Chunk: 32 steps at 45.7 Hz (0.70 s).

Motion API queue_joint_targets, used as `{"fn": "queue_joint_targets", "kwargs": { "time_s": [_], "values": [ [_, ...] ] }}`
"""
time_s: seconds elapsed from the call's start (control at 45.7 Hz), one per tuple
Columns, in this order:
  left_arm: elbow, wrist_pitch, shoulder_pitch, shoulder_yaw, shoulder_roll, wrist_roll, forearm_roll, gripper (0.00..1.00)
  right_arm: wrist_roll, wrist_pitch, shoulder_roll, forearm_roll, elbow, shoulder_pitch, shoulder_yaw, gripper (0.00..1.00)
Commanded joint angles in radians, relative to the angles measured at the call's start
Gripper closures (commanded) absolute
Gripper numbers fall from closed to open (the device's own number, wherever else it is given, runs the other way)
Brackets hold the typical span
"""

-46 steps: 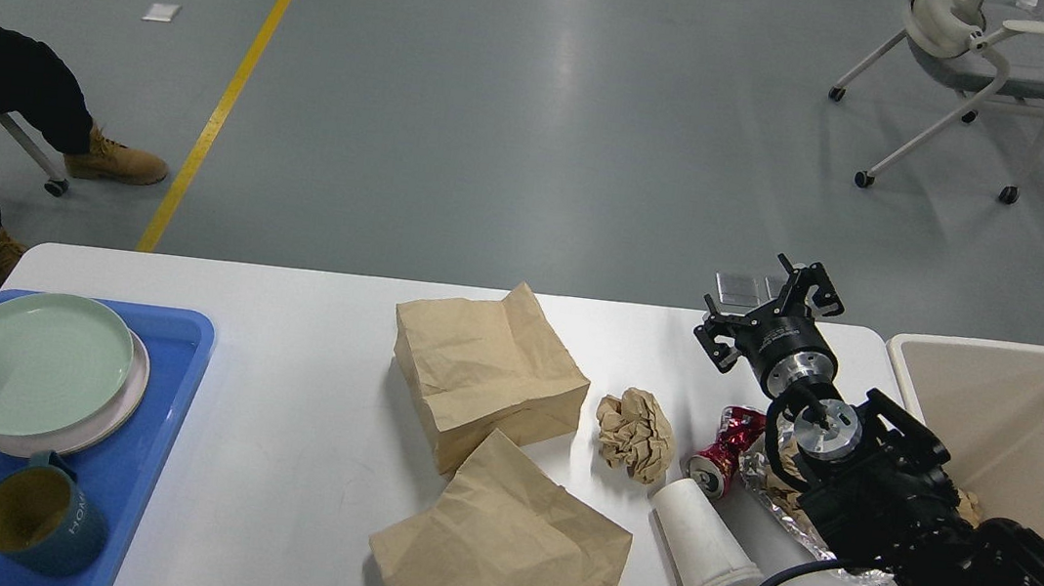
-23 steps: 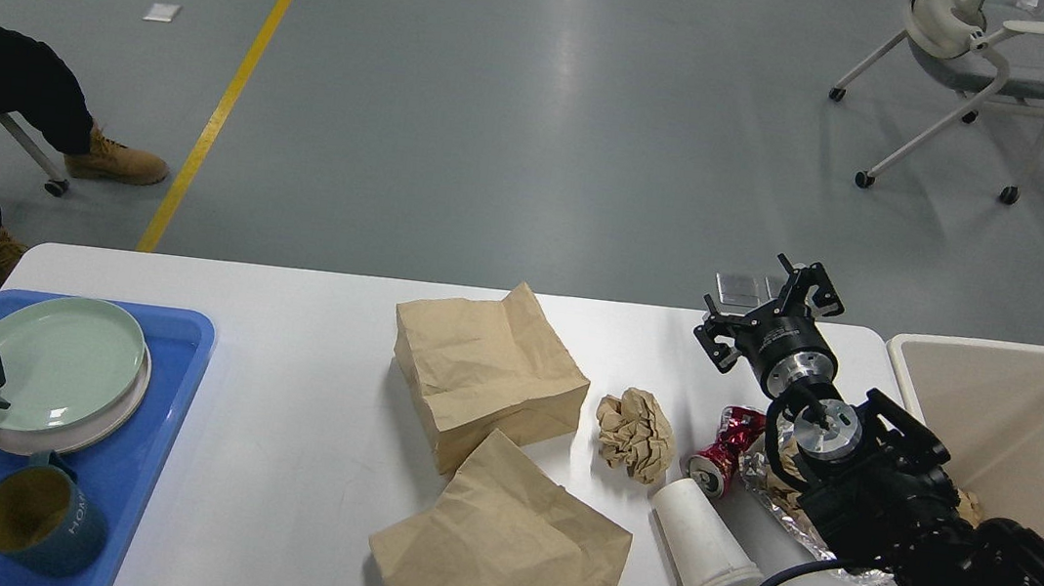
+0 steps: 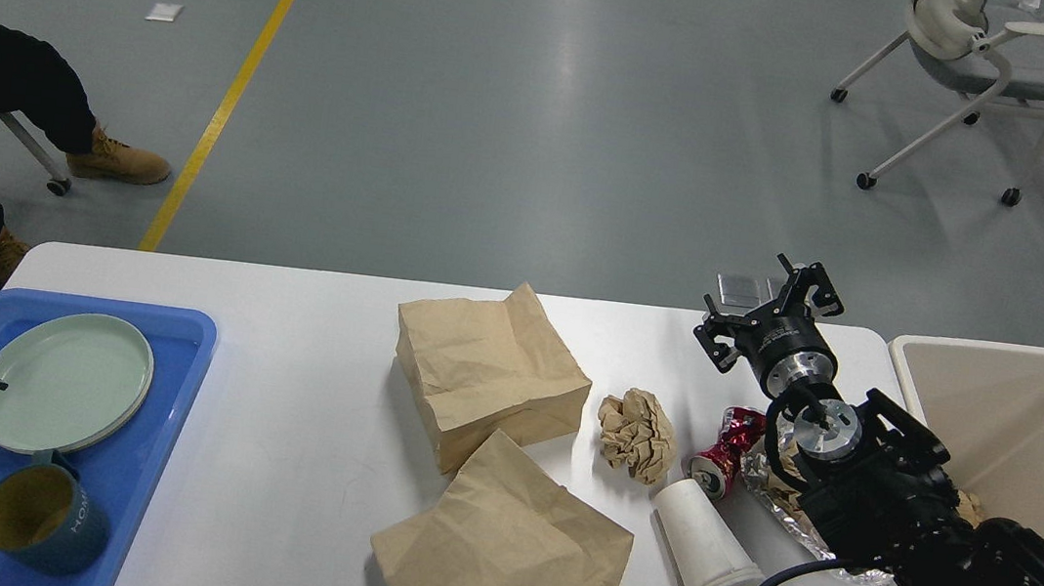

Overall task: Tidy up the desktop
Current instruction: 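Lower the pale green plate onto the pink plate on the tray, then release the plate and withdraw the left gripper upward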

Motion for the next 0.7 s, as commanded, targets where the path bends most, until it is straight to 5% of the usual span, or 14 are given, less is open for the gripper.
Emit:
{"fn": "queue_joint_targets", "kwargs": {
  "time_s": [0.0,0.263,0.416,0.503,0.678],
  "values": [
    [-0.005,-0.029,-0.021,-0.002,0.027,0.001,0.000,0.05,0.000,-0.001,0.000,0.000,0.000,0.000,0.000,0.00],
    [-0.002,-0.050,-0.092,0.001,0.037,0.003,0.000,0.04,0.000,-0.001,0.000,0.000,0.000,0.000,0.000,0.00],
    [-0.004,-0.128,-0.179,0.002,0.154,0.006,0.000,0.04,0.000,-0.001,0.000,0.000,0.000,0.000,0.000,0.00],
    [-0.004,-0.200,-0.234,0.004,0.207,0.031,0.001,0.04,0.000,-0.001,0.000,0.000,0.000,0.000,0.000,0.00],
    [0.007,-0.207,-0.342,0.004,0.266,0.129,0.003,0.04,0.000,0.001,0.000,0.000,0.000,0.000,0.000,0.00]
  ]
}}
